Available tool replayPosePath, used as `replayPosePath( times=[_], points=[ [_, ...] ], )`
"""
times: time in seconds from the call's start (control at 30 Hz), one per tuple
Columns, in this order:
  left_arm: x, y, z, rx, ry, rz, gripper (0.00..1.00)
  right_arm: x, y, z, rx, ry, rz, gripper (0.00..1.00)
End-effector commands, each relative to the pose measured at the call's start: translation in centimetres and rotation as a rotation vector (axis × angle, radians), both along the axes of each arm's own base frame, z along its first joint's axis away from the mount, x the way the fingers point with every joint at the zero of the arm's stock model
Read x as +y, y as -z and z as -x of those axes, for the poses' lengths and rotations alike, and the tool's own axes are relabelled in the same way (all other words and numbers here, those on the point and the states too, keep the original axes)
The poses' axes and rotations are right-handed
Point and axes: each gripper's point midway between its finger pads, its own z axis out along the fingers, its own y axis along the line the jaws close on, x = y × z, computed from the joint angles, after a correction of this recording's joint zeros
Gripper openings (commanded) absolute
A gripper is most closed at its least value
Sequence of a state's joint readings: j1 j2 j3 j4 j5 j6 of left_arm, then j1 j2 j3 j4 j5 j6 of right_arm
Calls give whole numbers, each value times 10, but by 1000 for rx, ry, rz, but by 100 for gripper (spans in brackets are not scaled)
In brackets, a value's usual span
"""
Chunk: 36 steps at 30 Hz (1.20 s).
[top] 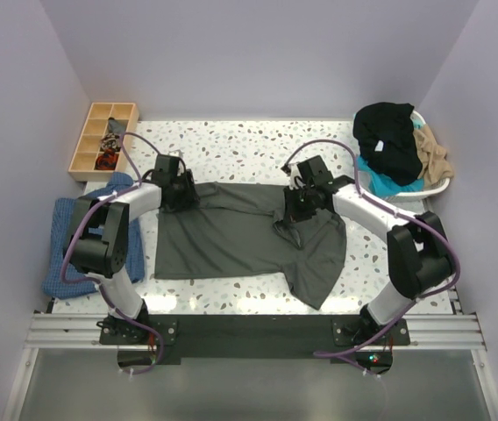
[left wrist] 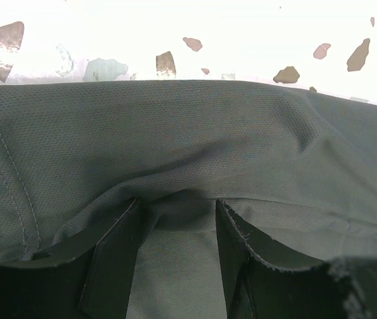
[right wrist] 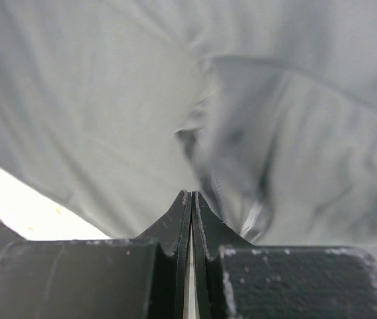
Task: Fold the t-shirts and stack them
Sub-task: Fold the tshirt
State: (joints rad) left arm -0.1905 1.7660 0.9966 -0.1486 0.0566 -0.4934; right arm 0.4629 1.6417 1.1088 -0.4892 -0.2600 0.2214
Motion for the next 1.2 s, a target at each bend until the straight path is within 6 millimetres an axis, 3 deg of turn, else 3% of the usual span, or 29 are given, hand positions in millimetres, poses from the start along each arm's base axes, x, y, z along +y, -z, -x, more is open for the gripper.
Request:
replayPosePath(
  times=[0.0, 0.07, 0.1, 0.17, 0.2, 0.33, 0.5, 0.63, 0.73, 0.87, 1.0, 1.17],
  points=[
    [-5, -10, -14, -46, 22, 13, 53, 10, -3, 29, 71, -26, -67, 0],
    [-5, -9, -13, -43, 24, 15, 53, 13, 0, 33, 95, -23, -82, 0],
    [-5, -9, -13, -43, 23, 14, 53, 13, 4, 38, 109, -27, -80, 6],
    [-5, -8, -13, -41, 23, 13, 53, 12, 9, 40, 119, -18, -65, 30],
    [-5, -8, -13, -40, 23, 11, 53, 11, 8, 39, 115, -18, -60, 34],
    [-4, -11, -13, -47, 20, 8, 52, -9, -2, 15, -11, 56, 49, 35],
    [-4, -16, -14, -61, 19, 10, 52, -31, -31, -34, -209, 184, 167, 34],
    [-4, -20, -14, -67, 18, 10, 52, -32, -31, -60, -254, 237, 210, 34],
    [-3, -22, -14, -74, 16, 6, 52, -31, -14, -74, -241, 256, 241, 34],
    [-2, -21, -13, -67, 16, 2, 52, -20, 9, -73, -172, 209, 243, 32],
    [-1, -21, -14, -70, 14, -2, 52, -11, 22, -57, -105, 166, 196, 32],
    [-1, -19, -14, -65, 14, -3, 52, 3, 18, -26, -82, 88, 146, 32]
  ],
)
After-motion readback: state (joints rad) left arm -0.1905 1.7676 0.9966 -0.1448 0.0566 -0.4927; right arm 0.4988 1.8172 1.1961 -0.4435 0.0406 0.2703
